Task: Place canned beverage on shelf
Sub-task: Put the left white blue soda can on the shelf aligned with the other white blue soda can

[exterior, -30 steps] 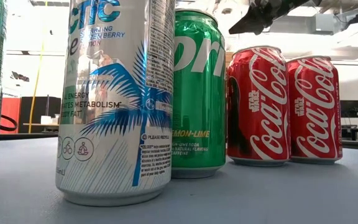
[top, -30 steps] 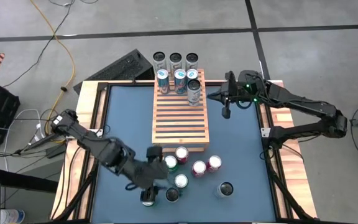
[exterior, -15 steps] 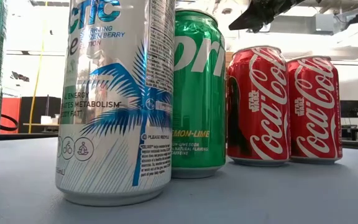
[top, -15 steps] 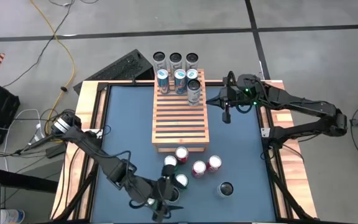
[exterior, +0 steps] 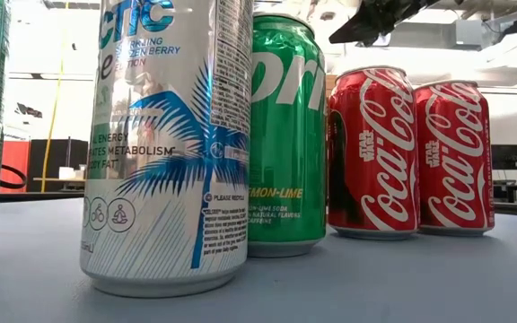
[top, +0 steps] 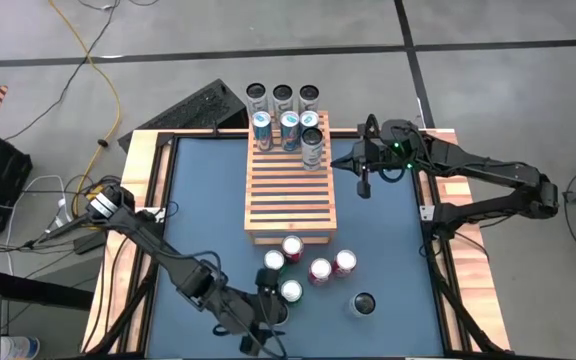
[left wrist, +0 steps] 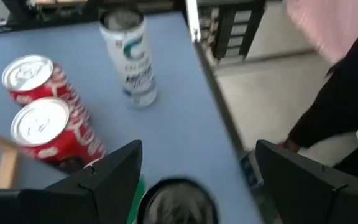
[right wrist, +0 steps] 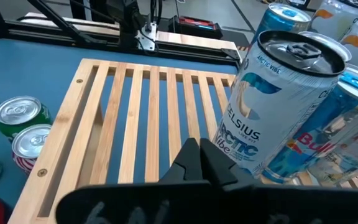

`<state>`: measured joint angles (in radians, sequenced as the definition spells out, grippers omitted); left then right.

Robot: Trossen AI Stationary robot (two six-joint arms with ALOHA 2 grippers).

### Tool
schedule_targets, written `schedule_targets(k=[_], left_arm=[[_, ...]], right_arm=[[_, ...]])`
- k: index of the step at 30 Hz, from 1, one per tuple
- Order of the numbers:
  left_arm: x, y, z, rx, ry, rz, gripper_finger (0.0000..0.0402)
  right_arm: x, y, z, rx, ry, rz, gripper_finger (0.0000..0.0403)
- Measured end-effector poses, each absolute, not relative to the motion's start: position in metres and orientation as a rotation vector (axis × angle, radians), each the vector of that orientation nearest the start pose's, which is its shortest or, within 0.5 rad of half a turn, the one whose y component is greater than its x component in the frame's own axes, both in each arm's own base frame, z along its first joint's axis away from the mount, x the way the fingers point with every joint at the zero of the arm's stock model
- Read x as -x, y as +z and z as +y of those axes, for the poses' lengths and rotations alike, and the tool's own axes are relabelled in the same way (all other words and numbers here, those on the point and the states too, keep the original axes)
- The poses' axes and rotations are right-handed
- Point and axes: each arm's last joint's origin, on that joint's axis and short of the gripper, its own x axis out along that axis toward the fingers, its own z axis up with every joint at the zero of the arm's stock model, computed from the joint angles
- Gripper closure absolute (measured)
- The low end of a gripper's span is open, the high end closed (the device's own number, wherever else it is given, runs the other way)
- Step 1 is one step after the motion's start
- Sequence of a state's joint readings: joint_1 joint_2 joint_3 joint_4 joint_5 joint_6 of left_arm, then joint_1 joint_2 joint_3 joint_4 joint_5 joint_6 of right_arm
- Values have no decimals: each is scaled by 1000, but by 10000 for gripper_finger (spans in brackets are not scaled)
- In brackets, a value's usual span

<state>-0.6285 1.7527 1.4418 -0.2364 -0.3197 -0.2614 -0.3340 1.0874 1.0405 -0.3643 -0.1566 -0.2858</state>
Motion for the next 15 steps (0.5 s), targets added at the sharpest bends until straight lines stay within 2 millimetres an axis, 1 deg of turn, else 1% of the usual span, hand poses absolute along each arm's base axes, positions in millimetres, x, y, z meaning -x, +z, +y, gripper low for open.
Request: schedule_targets(k=[2, 4, 9, 13, 15], left_arm=[[-328, 292, -227, -51, -237, 556, 100], [-327, 289, -226, -65, -237, 574, 97], [-326, 279, -226, -33, -234, 541, 91], [-318, 276, -220, 1, -229, 482, 90], [-315, 270, -217, 8, -233, 448, 90]], right_arm=[[-222, 347, -72, 175, -118, 419, 403], [-222, 347, -72, 163, -121, 418, 403], [-222, 347, -73, 156, -125, 418, 403], [-222, 347, -73, 155, -125, 418, 403], [-222, 347, -73, 155, -125, 418, 403]])
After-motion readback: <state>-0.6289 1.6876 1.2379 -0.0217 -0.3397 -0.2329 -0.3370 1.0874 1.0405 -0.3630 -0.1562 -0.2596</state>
